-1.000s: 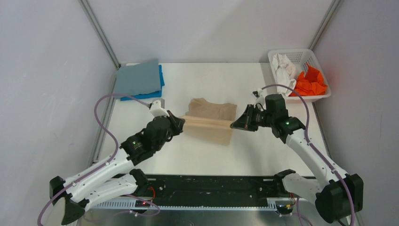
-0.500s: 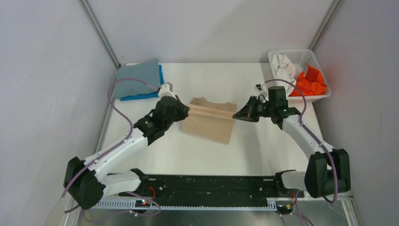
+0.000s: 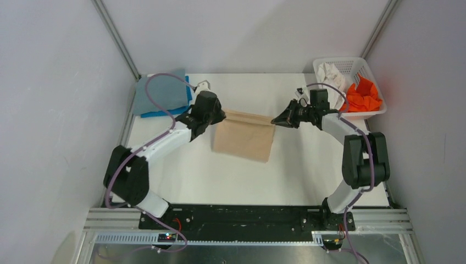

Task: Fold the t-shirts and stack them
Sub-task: Fold the long partially folded tshirt into a neat square

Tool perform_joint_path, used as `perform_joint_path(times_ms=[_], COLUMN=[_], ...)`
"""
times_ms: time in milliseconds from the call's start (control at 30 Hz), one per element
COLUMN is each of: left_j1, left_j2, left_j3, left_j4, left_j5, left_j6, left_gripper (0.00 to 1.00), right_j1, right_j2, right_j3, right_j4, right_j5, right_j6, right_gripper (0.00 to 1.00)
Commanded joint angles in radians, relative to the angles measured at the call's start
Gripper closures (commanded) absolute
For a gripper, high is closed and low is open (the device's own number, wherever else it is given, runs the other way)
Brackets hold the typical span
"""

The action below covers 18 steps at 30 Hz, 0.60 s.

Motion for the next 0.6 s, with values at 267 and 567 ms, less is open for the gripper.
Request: perform_joint_path(times_ms=[267,567], left_j1=[0.083,0.100], left_j2=[0.287,0.291], left_j3=[0.207,0.282], left_j4=[0.009,-0.011], left_j5=[-0.047,0.070], left_j6=[0.106,0.163], left_gripper=[1.00,0.03], right_j1=[-0.070,-0.070], right_j2=[0.270,0.273], right_j3=[0.201,0.326], right_j4=[0.061,-0.053], right_j5=[0.070,0.237], right_j6=[0.009,-0.006], right_gripper=[1.00,0.04])
